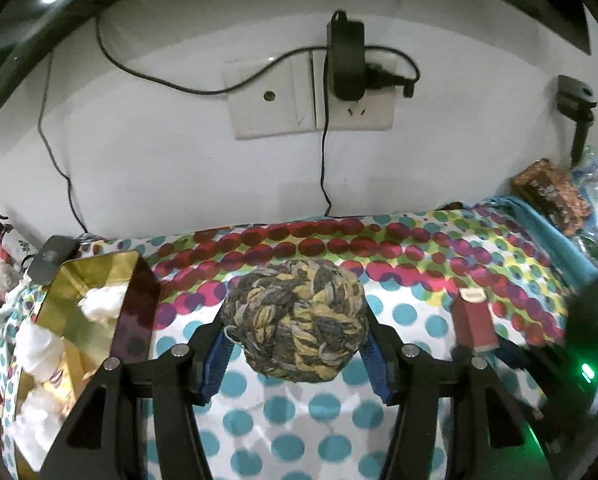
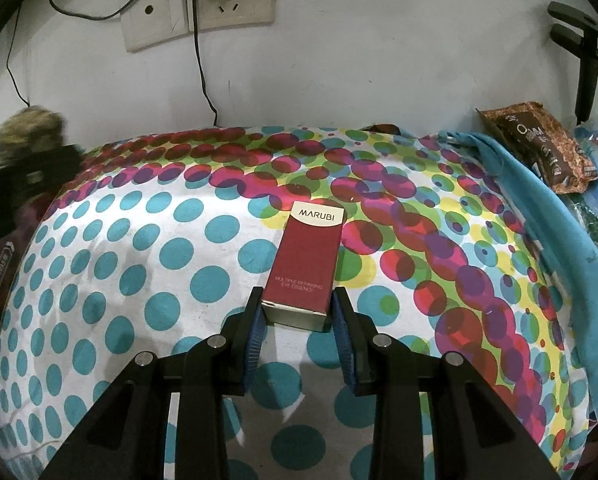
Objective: Organize objects
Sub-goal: 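Lift the rope ball and carry it over the gold tray with the left gripper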
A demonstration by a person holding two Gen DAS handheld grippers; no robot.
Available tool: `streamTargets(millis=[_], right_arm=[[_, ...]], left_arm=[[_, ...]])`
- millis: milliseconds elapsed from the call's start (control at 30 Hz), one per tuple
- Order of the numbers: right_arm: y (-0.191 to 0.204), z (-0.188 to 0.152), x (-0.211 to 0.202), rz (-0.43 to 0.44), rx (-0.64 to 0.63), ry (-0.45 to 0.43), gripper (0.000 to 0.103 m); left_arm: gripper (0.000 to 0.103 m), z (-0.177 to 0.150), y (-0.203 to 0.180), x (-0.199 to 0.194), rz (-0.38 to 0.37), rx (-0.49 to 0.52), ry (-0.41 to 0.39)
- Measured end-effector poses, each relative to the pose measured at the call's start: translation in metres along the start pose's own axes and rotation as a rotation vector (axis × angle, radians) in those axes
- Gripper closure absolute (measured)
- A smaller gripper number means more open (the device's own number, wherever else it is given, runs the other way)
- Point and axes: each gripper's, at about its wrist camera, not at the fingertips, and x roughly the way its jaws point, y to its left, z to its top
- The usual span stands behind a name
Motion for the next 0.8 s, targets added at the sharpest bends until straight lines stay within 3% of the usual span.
streamTargets(millis=[167,367,533,800], right_arm=[[0.002,0.000,0.000,-0.015,-0.011,-0.001,0.072],[0.003,0.000,0.000,-0.017,-0.013,-0.001,0.072],[0.003,0.000,0.000,-0.020,-0.015,-0.001,0.072],[0.002,0.000,0.000,-0.033,-0.025,-0.002,0.072]], left_arm=[[0.045,-0.019,-0.005,-0.028,0.040,0.037,-0.002],[0.045,-0.040,0.006,-0.072,0.024,0.036,-0.031],[0.045,-0.051,0.045,-0.103,0.077,0.001,-0.056],[0.045,-0.073,0.129,-0.112,0.120,-0.148,0.007]])
